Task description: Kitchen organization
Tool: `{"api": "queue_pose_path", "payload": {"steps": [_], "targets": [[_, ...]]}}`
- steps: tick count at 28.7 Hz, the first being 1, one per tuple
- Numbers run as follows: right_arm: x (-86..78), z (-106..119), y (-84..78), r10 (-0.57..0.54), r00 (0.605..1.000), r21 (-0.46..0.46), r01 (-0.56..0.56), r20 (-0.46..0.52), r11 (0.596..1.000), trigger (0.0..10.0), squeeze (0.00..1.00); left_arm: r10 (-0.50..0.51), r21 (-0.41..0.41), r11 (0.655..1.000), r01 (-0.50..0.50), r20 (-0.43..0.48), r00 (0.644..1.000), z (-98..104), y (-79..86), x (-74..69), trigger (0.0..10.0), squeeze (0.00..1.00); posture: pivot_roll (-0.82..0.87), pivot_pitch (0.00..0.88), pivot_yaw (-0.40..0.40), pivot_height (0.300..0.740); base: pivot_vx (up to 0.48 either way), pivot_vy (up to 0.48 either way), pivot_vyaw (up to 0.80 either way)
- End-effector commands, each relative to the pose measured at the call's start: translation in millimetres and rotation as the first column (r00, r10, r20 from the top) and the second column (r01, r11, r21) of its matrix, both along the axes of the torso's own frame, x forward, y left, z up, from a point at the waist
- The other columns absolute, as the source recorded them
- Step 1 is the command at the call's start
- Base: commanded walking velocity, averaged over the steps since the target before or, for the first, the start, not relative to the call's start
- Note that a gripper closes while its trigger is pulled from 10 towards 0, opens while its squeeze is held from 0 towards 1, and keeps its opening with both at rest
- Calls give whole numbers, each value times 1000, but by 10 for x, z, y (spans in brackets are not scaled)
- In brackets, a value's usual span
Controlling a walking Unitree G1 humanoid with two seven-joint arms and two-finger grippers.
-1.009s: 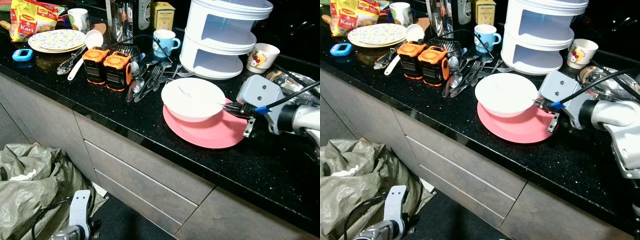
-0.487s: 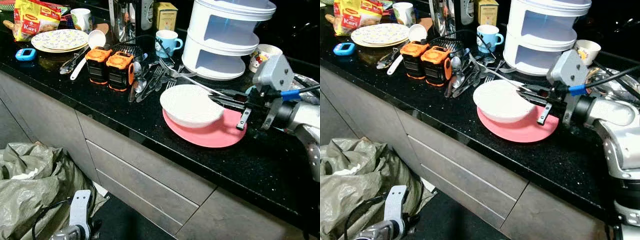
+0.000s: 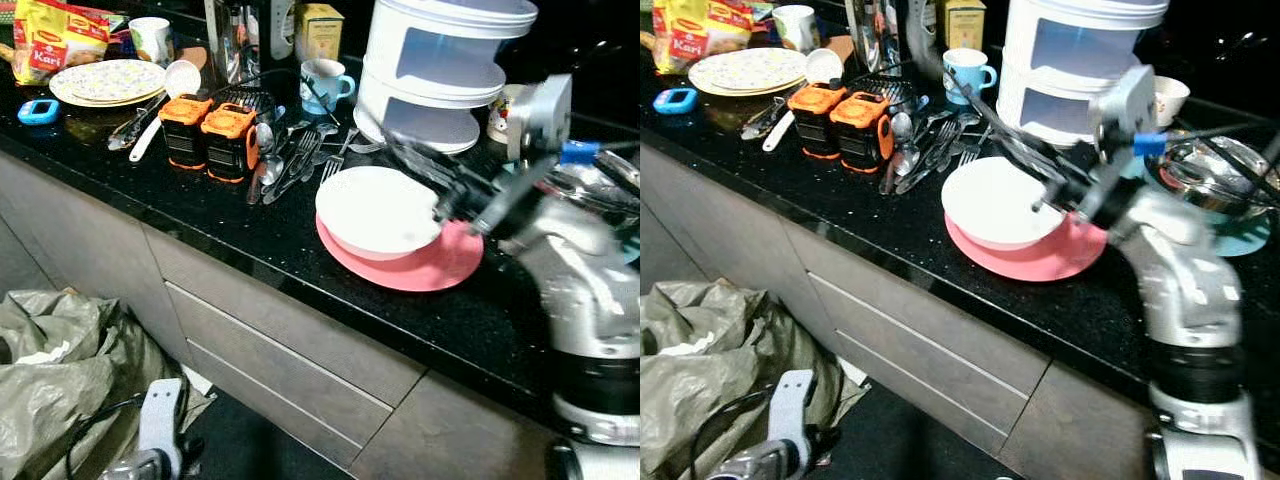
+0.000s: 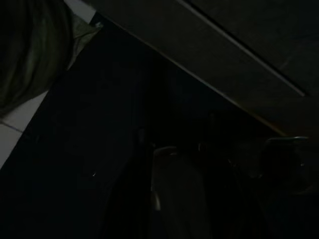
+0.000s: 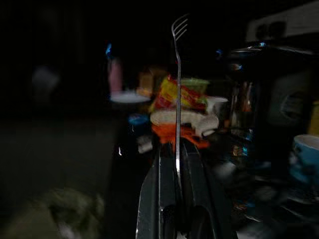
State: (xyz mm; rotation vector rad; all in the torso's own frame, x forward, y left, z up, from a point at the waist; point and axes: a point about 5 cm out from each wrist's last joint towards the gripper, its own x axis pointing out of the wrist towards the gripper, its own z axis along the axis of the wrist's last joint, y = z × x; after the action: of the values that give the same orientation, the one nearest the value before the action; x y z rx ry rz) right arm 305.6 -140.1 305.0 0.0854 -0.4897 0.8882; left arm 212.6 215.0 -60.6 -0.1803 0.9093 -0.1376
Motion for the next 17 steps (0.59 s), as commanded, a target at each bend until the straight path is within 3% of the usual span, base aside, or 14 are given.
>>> {"api": "queue_pose_path", "payload": {"steps": [1,3,4,12,14,17], "targets": [[38,-11,-21,-16,999,61,18,-44,998,0,0,10,-5,1000,-10,-15,1000,-32,9,-59,10000,0,32,97,-8,740,0,0,0],[47,-13,20,-2,998,103,8,-61,995,4784,0,13,-6,1000,-13,-15,1000,-34,8,-60,10000,0,32,96,-9,740,0,0,0],[51,-5,29,3,998,120,5,-67,993,10000,0,14,-7,1000,-14,-15,1000,-34,8,-61,10000,0,32,96,-9,740,0,0,0],[98,39,15,-25,993,220,50,-117,974,10000,0,13,-8,1000,-13,-18,1000,-38,4,-66,10000,0,22,82,-13,740,0,0,0],[147,28,-8,-47,984,276,93,-170,957,10000,0,13,-8,1000,-13,-18,1000,-38,3,-66,10000,0,24,78,-10,740,0,0,-756],[152,29,-8,-49,983,287,99,-177,953,10000,0,13,-8,1000,-13,-17,1000,-37,5,-65,10000,0,22,78,-8,740,0,0,-788]]}}
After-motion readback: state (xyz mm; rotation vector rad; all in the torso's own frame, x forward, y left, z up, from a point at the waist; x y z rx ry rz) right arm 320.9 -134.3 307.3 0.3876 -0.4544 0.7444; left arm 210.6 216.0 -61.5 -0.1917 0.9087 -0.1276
